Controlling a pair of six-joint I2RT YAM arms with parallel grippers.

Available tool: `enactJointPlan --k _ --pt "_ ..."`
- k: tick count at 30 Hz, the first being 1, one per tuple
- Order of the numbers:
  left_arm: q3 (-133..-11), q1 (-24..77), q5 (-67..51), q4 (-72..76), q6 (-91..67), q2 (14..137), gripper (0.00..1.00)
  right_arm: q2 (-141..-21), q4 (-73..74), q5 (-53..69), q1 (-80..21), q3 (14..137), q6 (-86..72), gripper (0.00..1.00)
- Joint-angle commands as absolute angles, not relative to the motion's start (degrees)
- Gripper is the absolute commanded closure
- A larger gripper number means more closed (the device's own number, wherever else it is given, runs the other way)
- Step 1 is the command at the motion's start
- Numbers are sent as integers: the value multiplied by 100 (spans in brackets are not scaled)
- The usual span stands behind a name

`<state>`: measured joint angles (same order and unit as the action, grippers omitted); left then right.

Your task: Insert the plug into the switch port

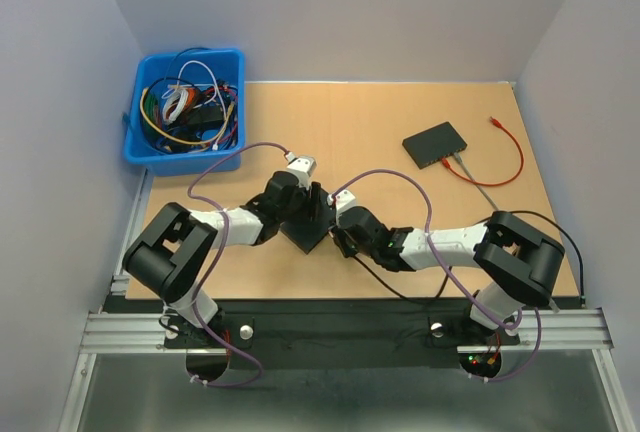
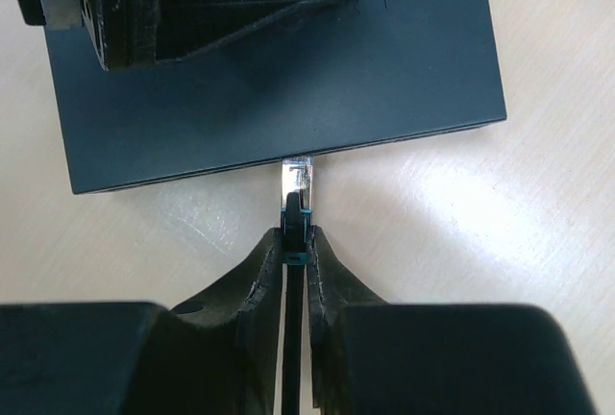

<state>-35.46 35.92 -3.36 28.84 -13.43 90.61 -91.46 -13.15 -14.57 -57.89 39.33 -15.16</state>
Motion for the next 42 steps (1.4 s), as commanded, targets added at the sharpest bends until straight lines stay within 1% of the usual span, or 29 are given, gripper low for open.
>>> enactJointPlan --k 1,13,18,23,26,30,34,42 --pt "-3718 3964 -1335 2865 -1327 9149 39 -9141 -2039 -1380 -5845 4025 -1468 100" --pt "-3815 4166 -1634 2874 -1143 9316 39 -9044 -2285 -422 -5845 3929 -1371 100" --pt "-3814 4210 -1679 2865 -1081 9308 39 -8798 -2320 -781 -5845 3797 -1353 100" --pt "-3902 4289 -1644 2769 -1037 9466 40 -8228 -2434 -1599 -5845 3481 -1345 100" --pt "-3999 4324 -1538 2681 -1028 9571 40 -8008 -2610 -1696 -5845 3314 -1354 100" --pt "-4061 4333 -1520 2575 -1037 9694 40 -8068 -2654 -1775 -5845 3322 -1371 100" --pt "-4096 4342 -1573 2558 -1055 9764 40 -8367 -2628 -1767 -5836 3445 -1397 100" --pt "-4157 4359 -1679 2479 -1090 9905 40 -8165 -2637 -2074 -5845 3384 -1424 100"
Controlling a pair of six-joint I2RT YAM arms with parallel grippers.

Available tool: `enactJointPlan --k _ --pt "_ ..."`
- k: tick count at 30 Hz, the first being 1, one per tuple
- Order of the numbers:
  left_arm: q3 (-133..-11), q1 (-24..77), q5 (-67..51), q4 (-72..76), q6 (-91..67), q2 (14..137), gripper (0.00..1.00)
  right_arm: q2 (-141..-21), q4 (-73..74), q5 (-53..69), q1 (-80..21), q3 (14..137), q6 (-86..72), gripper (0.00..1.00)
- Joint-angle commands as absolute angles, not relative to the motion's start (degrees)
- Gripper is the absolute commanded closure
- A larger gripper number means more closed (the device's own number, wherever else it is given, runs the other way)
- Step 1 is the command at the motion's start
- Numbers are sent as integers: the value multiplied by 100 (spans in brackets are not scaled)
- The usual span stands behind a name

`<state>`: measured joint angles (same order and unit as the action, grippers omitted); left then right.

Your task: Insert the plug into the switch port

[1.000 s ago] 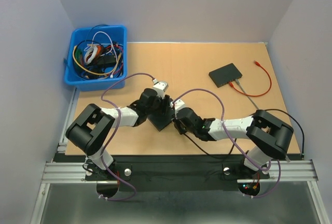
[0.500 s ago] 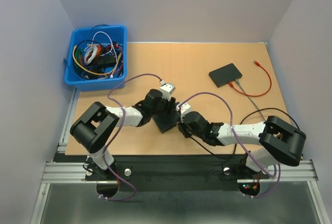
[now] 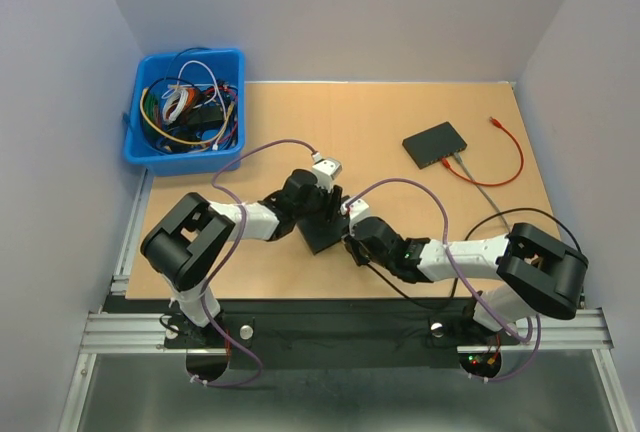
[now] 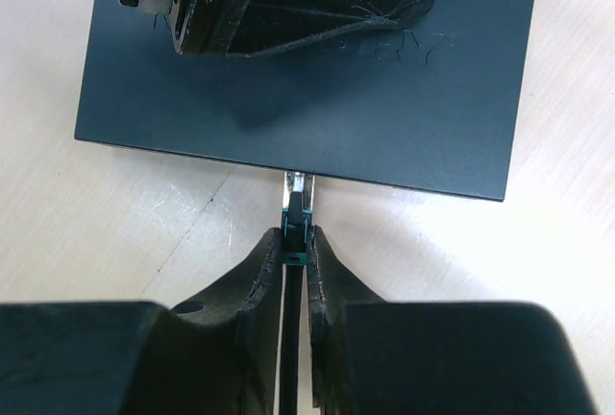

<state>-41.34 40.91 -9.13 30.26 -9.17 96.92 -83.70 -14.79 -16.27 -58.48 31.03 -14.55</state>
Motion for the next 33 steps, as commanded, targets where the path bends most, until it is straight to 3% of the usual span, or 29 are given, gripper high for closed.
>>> enactJointPlan --k 1,17,29,33 --pt "-4183 4368 -1687 2461 -1090 9940 40 -8139 -2645 -2109 -5845 3384 -1424 100" --pt "-4368 4377 -1854 2250 -1099 10292 40 -8814 -2522 -2470 -5704 3990 -1661 100" --pt "-4438 4377 -2021 2188 -1125 10503 40 -8666 -3576 -2286 -5326 4140 -959 100" --pt "-4465 4377 -2153 2171 -1151 10599 39 -8613 -4628 -2302 -5177 3824 -783 100"
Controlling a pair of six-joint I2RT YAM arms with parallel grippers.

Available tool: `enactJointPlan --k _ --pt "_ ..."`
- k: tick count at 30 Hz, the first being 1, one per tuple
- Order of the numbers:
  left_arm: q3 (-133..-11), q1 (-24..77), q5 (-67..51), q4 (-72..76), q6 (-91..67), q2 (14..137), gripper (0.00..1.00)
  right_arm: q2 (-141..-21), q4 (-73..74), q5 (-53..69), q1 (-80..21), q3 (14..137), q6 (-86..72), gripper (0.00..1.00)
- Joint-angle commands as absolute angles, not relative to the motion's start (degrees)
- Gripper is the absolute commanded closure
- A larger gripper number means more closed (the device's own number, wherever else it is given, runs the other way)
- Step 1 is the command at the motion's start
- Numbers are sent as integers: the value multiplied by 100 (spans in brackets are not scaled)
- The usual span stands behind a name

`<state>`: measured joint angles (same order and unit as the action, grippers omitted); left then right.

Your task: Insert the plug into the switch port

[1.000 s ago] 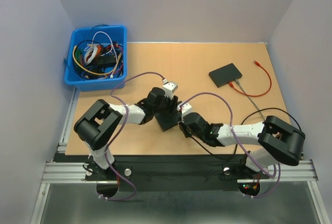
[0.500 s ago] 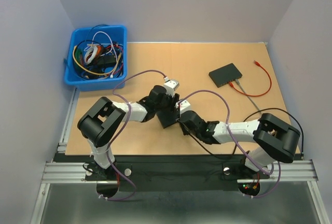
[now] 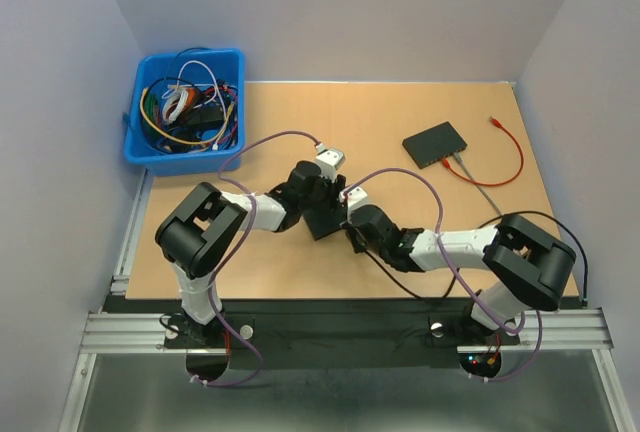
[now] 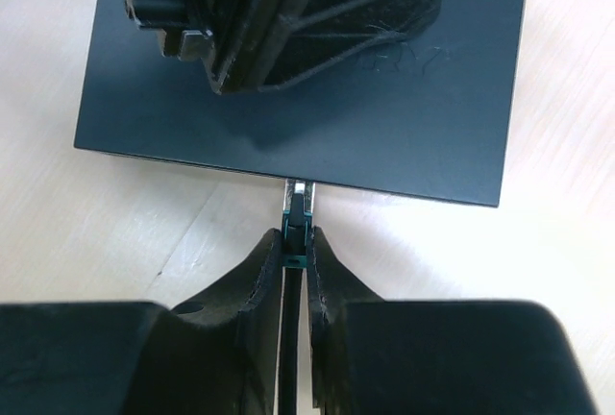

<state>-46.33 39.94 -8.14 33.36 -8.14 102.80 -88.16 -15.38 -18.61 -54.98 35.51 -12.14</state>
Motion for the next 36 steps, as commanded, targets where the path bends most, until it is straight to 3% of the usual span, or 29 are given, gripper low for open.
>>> enactJointPlan --k 1,8,18,36 --pt "-4482 4377 -2179 2171 -1160 10626 39 -8596 -4806 -2372 -5159 3745 -765 100" --pt "-4570 4377 -2250 2092 -1187 10793 39 -8727 -5537 -2005 -4869 3770 -624 99" --pt "-4605 4368 -2399 2083 -1204 10872 39 -9791 -5669 -1529 -4570 4131 -695 100" --pt "-4746 4333 -2435 1942 -1204 11092 39 -9517 -5687 -1617 -4430 4720 -185 100"
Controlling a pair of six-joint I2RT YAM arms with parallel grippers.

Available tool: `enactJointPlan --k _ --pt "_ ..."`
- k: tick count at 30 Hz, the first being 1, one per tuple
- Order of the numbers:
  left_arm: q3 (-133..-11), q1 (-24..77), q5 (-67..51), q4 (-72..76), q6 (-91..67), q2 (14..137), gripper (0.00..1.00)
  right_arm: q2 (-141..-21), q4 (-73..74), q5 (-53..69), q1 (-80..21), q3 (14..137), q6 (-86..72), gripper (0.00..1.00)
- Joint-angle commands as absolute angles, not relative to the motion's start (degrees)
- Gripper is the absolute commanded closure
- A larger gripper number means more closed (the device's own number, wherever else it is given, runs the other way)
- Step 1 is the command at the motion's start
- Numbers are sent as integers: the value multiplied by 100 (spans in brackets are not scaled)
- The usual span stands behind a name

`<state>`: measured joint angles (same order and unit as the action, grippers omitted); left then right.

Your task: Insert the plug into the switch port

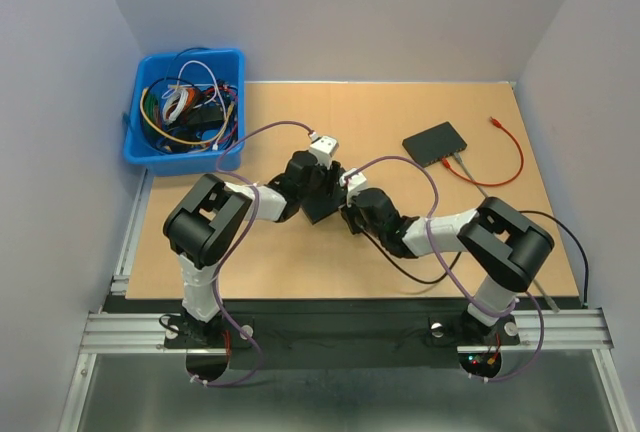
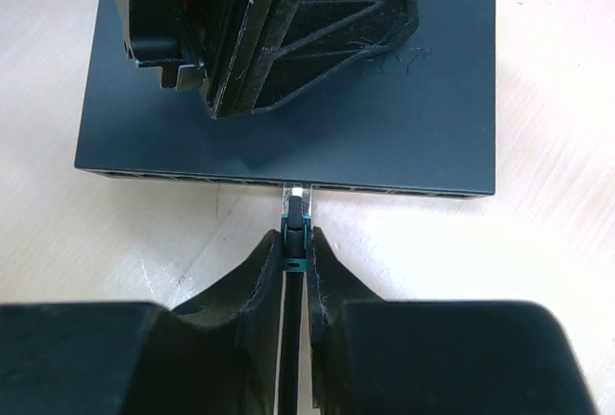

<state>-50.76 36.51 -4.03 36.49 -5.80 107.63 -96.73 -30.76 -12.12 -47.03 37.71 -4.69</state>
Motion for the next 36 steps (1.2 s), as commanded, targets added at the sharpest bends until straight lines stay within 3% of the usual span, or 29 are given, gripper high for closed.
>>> enactJointPlan --k 1,7,10,11,14,16,26,31,36 --pt "-4737 4324 -2435 1951 -1204 11083 39 -9597 -5687 -1652 -4430 4676 -185 100" --pt "-4615 4140 -2356 2056 -1318 10996 39 -9879 -5695 -2188 -4403 4457 -360 95" --pt "-4553 4078 -2338 2171 -1336 10872 39 -9686 -5599 -2101 -4403 4324 -369 78" --pt "-4544 4043 -2286 2162 -1345 10846 39 -9564 -5555 -2074 -4403 4298 -378 64" --pt "-4500 3938 -2163 2197 -1397 10793 39 -9414 -5371 -2118 -4412 4289 -352 48" --pt "-4430 3841 -2075 2250 -1450 10714 39 -9308 -5265 -2215 -4403 4254 -325 44" --pt "-4052 3428 -1556 2549 -1749 10099 39 -8291 -4580 -2627 -4403 3885 -571 36" --pt "-3999 3358 -1407 2557 -1819 9968 36 -7270 -3228 -2962 -4403 3683 -1036 34" --pt "-3876 3322 -1187 2637 -1863 9669 31 -6593 -1638 -2331 -4412 3533 -1845 31"
